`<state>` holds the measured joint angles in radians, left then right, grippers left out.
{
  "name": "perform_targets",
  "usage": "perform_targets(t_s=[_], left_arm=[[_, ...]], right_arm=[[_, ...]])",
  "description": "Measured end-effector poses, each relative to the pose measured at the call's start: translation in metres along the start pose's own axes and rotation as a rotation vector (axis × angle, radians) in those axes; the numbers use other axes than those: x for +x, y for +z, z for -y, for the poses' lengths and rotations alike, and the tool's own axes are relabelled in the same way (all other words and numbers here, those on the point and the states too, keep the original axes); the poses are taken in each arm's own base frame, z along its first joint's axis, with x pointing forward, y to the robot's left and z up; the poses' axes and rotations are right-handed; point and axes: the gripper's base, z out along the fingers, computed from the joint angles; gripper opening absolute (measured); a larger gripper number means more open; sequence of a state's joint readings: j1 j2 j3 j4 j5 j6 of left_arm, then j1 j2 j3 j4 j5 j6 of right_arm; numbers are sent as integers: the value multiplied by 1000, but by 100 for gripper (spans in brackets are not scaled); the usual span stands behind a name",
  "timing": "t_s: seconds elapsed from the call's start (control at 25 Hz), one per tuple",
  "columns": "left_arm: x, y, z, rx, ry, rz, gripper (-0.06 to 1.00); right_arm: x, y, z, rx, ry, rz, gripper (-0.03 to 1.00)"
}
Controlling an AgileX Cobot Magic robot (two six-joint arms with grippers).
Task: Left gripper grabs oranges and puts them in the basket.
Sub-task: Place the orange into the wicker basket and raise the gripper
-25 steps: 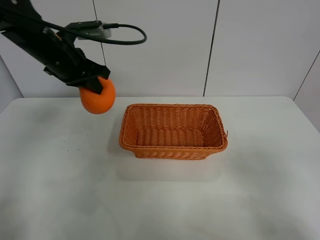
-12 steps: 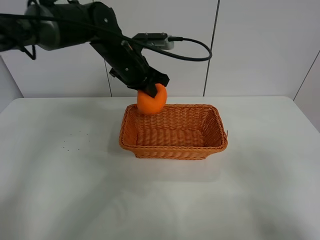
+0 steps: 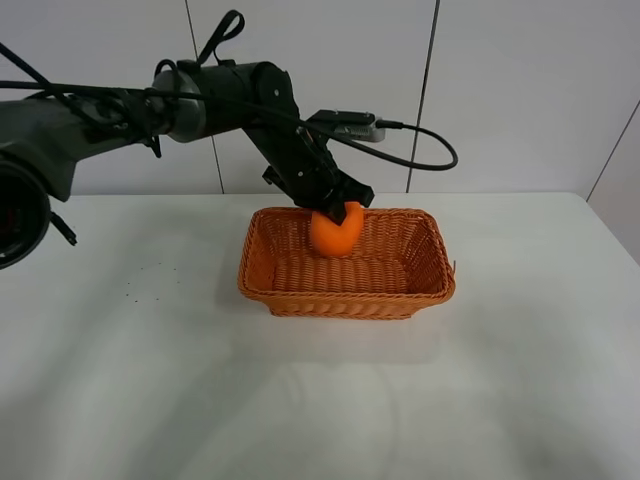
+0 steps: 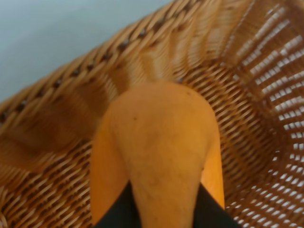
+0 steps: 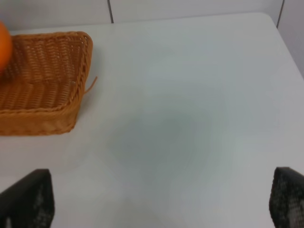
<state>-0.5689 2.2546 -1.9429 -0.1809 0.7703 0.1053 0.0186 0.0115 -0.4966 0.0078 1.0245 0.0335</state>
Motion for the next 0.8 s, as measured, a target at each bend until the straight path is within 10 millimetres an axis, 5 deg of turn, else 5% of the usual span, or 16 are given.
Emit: perform_targets(t_s=[0.8], left_arm=[[22,49,-7,-4,-14,-84,22]], right_arm=[[0,0,0,0,0,0,69]])
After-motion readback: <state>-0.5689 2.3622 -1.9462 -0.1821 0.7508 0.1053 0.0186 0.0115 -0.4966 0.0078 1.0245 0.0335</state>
